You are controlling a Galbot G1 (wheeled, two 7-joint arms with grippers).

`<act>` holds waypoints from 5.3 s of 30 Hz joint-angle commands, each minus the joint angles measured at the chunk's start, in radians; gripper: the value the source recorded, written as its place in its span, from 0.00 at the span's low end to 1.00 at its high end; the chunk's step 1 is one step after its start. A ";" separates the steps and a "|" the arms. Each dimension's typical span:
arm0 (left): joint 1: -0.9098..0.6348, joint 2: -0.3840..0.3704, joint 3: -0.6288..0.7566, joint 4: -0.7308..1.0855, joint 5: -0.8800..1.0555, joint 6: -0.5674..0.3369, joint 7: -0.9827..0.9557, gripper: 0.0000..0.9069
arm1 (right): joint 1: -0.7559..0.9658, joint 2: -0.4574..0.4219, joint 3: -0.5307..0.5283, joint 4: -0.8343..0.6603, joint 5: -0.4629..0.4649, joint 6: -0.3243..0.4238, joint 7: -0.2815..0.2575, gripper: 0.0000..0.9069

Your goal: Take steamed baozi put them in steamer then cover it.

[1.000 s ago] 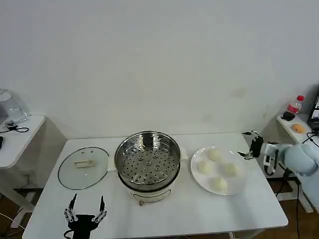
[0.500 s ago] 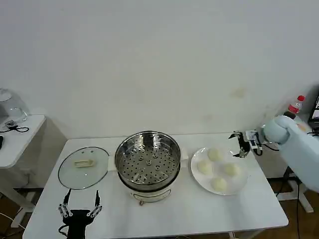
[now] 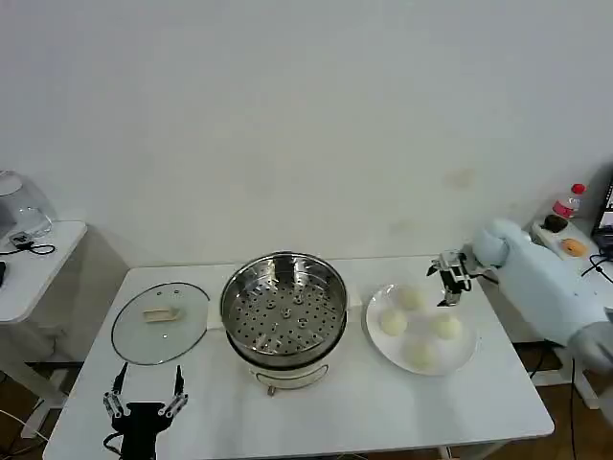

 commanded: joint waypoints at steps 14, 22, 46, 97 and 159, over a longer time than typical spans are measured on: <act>-0.008 0.001 -0.007 0.008 -0.006 0.001 -0.002 1.00 | 0.004 0.120 -0.003 -0.152 -0.103 0.013 0.006 0.92; -0.008 0.003 -0.007 0.003 -0.006 0.001 -0.002 1.00 | 0.002 0.116 0.006 -0.148 -0.102 0.015 0.012 0.76; -0.013 0.016 -0.002 0.007 -0.023 0.002 -0.011 1.00 | 0.448 -0.076 -0.325 0.252 0.325 0.005 -0.038 0.74; 0.012 0.006 -0.050 -0.019 -0.054 0.009 -0.014 1.00 | 0.365 0.415 -0.571 0.094 0.071 0.521 0.218 0.76; -0.073 0.076 0.029 -0.034 -0.074 0.058 0.028 1.00 | 0.357 -0.365 -0.728 0.673 0.590 -0.375 0.202 1.00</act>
